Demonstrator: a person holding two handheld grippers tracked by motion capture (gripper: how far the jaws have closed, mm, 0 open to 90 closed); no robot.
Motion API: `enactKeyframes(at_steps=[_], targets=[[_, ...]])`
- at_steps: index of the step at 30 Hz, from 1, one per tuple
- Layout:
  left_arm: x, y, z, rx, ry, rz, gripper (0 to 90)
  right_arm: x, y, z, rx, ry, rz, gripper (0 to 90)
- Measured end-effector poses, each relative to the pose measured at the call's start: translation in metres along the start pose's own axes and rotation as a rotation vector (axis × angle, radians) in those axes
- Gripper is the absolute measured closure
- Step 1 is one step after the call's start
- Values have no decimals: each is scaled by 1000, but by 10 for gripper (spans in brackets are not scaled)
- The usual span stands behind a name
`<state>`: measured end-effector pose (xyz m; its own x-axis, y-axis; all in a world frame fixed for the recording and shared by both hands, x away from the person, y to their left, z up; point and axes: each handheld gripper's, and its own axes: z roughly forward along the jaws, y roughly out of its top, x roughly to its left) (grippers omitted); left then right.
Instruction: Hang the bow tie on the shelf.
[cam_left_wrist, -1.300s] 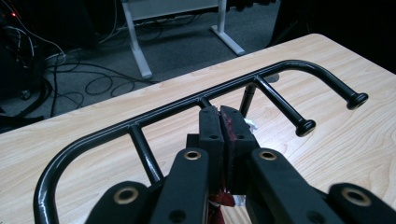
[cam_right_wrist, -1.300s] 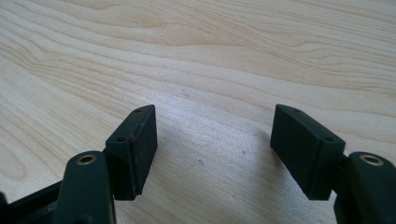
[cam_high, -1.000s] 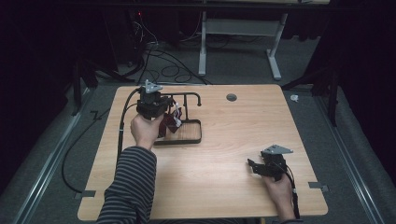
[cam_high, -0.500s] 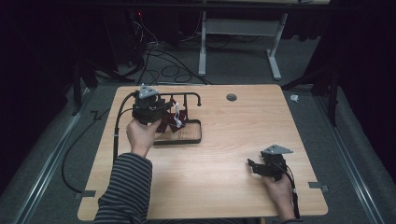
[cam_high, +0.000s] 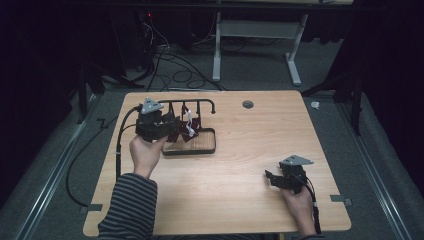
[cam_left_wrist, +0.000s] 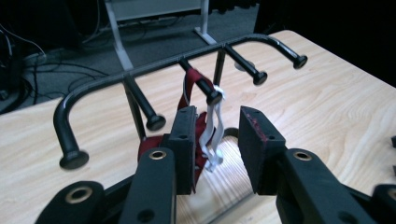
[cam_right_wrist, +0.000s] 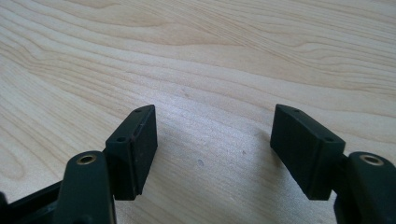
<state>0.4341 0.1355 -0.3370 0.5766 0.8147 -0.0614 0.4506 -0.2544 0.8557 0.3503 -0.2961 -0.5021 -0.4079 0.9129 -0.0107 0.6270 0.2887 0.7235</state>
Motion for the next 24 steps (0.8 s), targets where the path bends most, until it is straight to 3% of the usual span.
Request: enactKeyframes(at_steps=[24], targets=[[6,-33,-20,-1,-17,-39,669,0,0,0,0,-1,-2,332]])
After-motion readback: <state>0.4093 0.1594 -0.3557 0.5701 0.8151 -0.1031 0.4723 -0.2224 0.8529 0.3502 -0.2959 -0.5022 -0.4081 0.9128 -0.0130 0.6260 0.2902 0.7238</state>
